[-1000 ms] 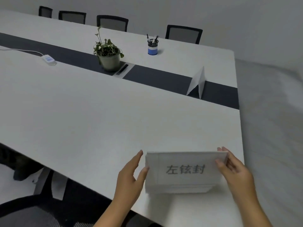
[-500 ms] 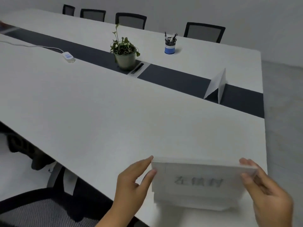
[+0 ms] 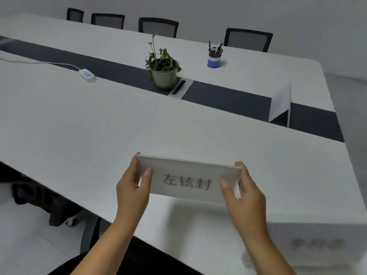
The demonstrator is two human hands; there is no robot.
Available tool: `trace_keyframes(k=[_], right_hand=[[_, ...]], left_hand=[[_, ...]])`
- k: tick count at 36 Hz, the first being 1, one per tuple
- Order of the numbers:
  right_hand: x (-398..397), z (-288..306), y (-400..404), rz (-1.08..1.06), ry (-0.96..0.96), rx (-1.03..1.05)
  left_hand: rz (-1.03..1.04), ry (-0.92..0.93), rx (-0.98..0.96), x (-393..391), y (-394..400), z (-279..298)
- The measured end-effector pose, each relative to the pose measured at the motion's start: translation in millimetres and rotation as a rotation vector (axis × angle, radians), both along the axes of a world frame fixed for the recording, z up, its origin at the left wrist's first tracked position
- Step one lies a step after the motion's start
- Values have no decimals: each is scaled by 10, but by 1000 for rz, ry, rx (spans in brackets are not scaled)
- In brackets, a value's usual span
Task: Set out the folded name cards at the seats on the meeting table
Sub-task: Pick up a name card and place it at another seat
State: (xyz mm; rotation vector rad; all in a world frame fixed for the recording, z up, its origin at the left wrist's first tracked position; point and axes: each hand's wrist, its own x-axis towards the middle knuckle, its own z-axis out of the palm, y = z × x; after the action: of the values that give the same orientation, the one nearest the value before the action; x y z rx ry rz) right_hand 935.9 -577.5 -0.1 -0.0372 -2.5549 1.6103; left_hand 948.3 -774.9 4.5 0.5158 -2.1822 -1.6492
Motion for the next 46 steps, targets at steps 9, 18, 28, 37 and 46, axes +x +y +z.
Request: trace_keyframes(k=[9,18,28,37,46], right_hand=[[84,-913,-590,-176,-309,-1],[-60,-981,-571,-229,-372,-46],[-231,-1120,-606,-415,-337,-283],[-848,-1103,-462,-472,-256,-278],[-962,-1163,-492,-517,-258,-245]], left_hand=[[-197,-250,-14,-249,-541,-788],[-264,-318,36,-275,-583,-995],[-233,-270,-86,-486,-599,-1058],[-264,-253,-22,-1217,-409,-974],[-331,-197,-47,-1609,-346,-989]])
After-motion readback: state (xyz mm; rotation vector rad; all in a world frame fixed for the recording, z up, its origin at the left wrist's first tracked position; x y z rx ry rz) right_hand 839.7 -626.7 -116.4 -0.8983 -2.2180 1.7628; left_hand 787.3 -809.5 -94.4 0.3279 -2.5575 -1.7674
